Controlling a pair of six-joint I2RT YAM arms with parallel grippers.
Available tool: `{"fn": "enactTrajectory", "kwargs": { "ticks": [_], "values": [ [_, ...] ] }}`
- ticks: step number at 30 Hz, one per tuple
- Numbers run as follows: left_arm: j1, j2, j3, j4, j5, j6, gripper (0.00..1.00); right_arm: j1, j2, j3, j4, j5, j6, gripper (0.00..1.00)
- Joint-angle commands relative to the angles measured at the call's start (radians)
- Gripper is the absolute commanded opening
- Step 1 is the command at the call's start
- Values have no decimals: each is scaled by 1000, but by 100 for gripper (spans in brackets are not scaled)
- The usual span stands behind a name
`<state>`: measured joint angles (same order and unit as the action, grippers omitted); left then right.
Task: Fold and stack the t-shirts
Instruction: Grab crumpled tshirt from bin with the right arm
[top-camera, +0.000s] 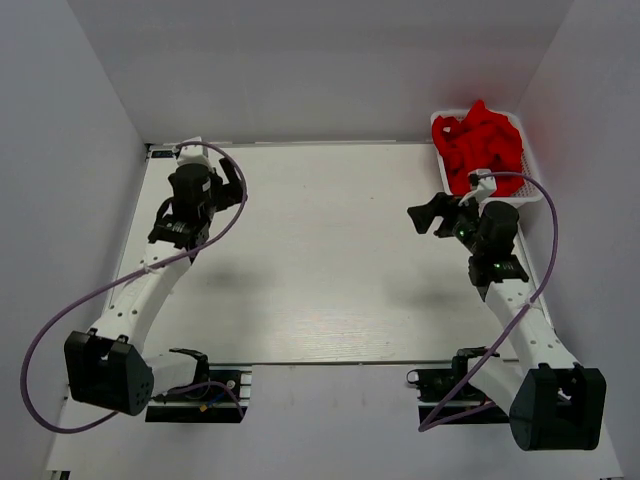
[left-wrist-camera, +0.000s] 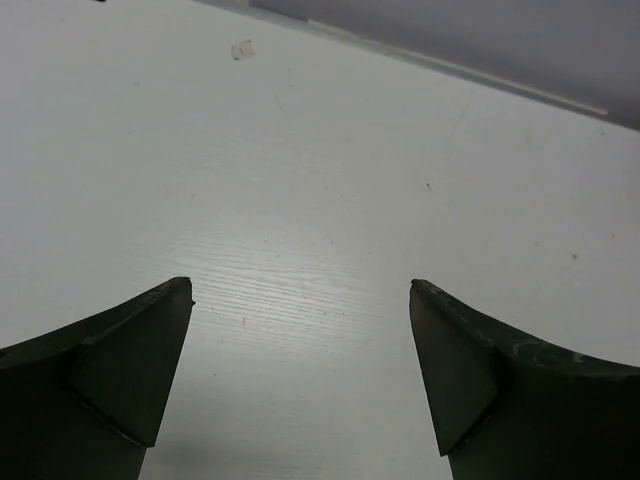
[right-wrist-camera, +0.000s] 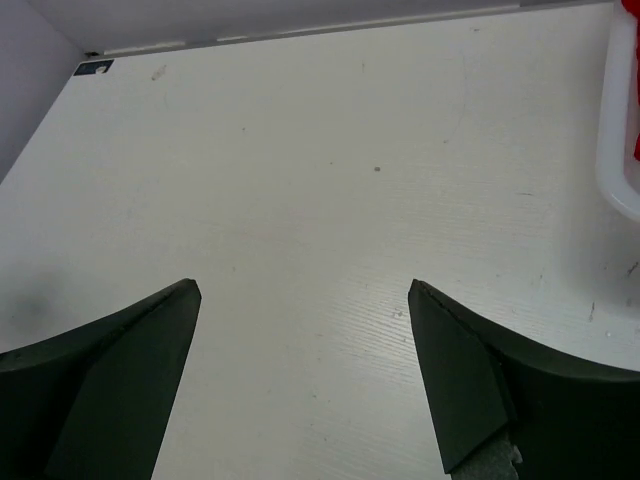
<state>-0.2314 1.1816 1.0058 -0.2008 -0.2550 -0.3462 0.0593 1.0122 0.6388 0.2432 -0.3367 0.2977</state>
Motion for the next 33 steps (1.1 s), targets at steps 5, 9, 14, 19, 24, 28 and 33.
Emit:
{"fn": "enactTrajectory", "kwargs": {
  "ticks": [5,9,14,19,24,28,33],
  "values": [
    [7,108,200,-250,65,-30,100,1,-72,-8,-25,-7,-132,90],
    [7,188,263,-316,20,-36,100,-3,23,71,-83,60,-140,90],
    [7,288,371,-409,-29,-71,100,-13,250,367,-330,308,-97,90],
    [7,329,448,-462,-20,-63,100,-99,607,857,-671,432,15,90],
    [7,263,367,-344,59,-8,100,-202,908,1267,-860,464,53,90],
    [7,253,347,-321,108,-8,100,-231,1112,1493,-897,470,35,90],
    [7,262,347,-353,152,1,100,-246,1243,1544,-787,309,1,90]
  ]
}}
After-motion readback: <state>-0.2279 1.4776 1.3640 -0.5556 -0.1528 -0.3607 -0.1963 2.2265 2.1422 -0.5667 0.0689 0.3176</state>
